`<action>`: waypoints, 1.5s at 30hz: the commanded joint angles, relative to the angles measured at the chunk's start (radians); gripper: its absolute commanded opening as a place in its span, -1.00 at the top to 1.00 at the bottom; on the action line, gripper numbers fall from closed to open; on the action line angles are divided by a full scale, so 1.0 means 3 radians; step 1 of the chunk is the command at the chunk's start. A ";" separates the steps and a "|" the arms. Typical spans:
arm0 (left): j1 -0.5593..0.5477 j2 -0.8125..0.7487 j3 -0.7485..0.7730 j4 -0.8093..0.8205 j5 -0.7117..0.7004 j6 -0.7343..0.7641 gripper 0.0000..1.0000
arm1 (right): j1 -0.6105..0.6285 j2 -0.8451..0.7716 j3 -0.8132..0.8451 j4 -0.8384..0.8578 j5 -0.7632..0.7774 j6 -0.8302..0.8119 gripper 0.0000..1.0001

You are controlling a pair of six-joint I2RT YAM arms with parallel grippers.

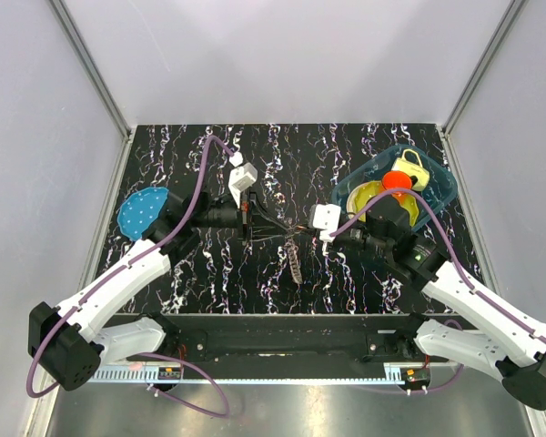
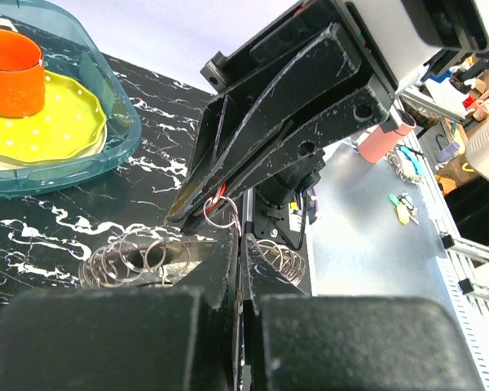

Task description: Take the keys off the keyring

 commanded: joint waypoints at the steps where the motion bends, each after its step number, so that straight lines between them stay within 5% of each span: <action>1: 0.0012 -0.0029 0.0091 -0.0062 0.0305 0.0321 1.00 | 0.0013 -0.0058 0.0165 0.0174 0.0061 -0.0053 1.00; 23: 0.0012 0.0105 0.0188 -0.0318 0.0694 0.0449 1.00 | 0.0003 -0.0058 0.0298 0.0286 0.0035 -0.0176 1.00; 45: 0.0022 -0.0090 0.0091 0.0326 -0.0130 -0.0261 1.00 | 0.0013 -0.0191 -0.0116 0.0383 -0.0226 -0.0069 1.00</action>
